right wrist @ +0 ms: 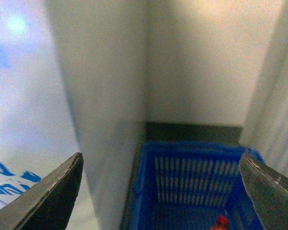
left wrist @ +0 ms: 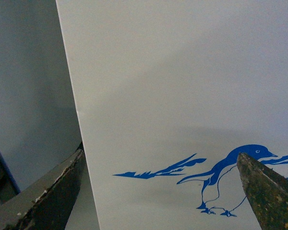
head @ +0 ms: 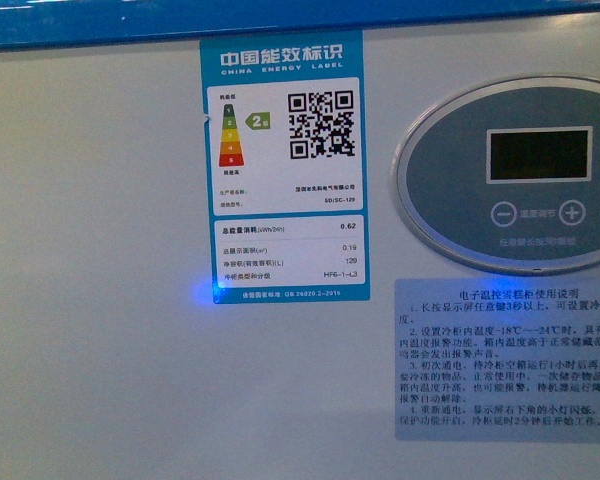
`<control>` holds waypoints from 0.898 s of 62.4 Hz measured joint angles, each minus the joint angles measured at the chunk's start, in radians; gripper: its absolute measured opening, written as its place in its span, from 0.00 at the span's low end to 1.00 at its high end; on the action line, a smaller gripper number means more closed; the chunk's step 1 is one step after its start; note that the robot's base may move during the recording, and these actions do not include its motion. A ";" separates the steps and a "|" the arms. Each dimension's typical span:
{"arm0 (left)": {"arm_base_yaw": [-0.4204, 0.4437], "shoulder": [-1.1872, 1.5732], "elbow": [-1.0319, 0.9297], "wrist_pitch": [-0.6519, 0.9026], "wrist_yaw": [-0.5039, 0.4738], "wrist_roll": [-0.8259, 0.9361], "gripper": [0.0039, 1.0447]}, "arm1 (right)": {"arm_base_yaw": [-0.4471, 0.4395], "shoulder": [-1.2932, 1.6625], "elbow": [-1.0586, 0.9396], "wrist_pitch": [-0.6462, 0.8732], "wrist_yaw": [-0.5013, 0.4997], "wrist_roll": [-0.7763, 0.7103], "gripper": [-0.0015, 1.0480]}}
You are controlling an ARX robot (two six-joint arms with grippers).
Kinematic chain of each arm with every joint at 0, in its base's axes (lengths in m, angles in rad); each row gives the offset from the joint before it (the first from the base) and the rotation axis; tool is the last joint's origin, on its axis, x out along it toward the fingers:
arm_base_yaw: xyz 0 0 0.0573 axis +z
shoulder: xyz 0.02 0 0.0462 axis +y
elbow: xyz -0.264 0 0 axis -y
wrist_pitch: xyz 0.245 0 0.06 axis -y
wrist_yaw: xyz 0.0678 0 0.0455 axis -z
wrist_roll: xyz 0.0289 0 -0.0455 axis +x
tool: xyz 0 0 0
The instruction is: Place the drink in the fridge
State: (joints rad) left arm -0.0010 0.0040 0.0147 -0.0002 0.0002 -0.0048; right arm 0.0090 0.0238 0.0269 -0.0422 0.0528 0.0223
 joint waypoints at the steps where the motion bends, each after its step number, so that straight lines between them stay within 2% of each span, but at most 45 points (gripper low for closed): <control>1: 0.000 0.000 0.000 0.000 0.000 0.000 0.92 | -0.001 0.023 0.023 -0.059 0.035 0.024 0.93; 4: 0.000 0.000 0.000 0.000 -0.001 0.000 0.92 | -0.072 0.118 0.088 -0.183 0.032 0.072 0.93; 6: 0.000 0.000 0.000 0.000 0.000 0.000 0.92 | -0.152 0.176 0.118 -0.247 -0.032 0.080 0.93; 8: 0.000 0.000 0.000 0.000 -0.001 0.000 0.92 | -0.278 0.256 0.143 -0.259 -0.137 0.077 0.93; 11: 0.000 0.000 0.000 0.000 0.000 0.000 0.92 | -0.482 0.373 0.163 -0.208 -0.274 0.043 0.93; 14: 0.000 0.000 0.000 0.000 0.000 0.000 0.92 | -0.597 0.492 0.179 -0.110 -0.328 0.011 0.93; 19: 0.000 0.000 0.000 0.000 -0.001 0.000 0.92 | -0.691 0.692 0.212 0.039 -0.358 -0.011 0.93; 26: 0.000 0.000 0.000 0.000 0.000 0.000 0.92 | -0.688 0.992 0.268 0.249 -0.349 -0.044 0.93; 31: 0.000 0.000 0.000 0.000 0.000 0.000 0.92 | -0.637 1.397 0.370 0.470 -0.304 -0.083 0.93; 34: 0.000 0.000 0.000 0.000 -0.001 0.000 0.92 | -0.602 1.624 0.436 0.543 -0.299 -0.088 0.93; 45: 0.000 0.000 0.000 0.000 -0.001 0.000 0.92 | -0.512 2.031 0.584 0.585 -0.225 -0.067 0.93; 56: 0.000 0.000 0.000 0.000 0.000 0.000 0.92 | -0.455 2.258 0.721 0.573 -0.166 0.002 0.93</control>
State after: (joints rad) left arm -0.0010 0.0036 0.0147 -0.0002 -0.0002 -0.0044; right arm -0.4461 2.2818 0.7479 0.5304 -0.1135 0.0242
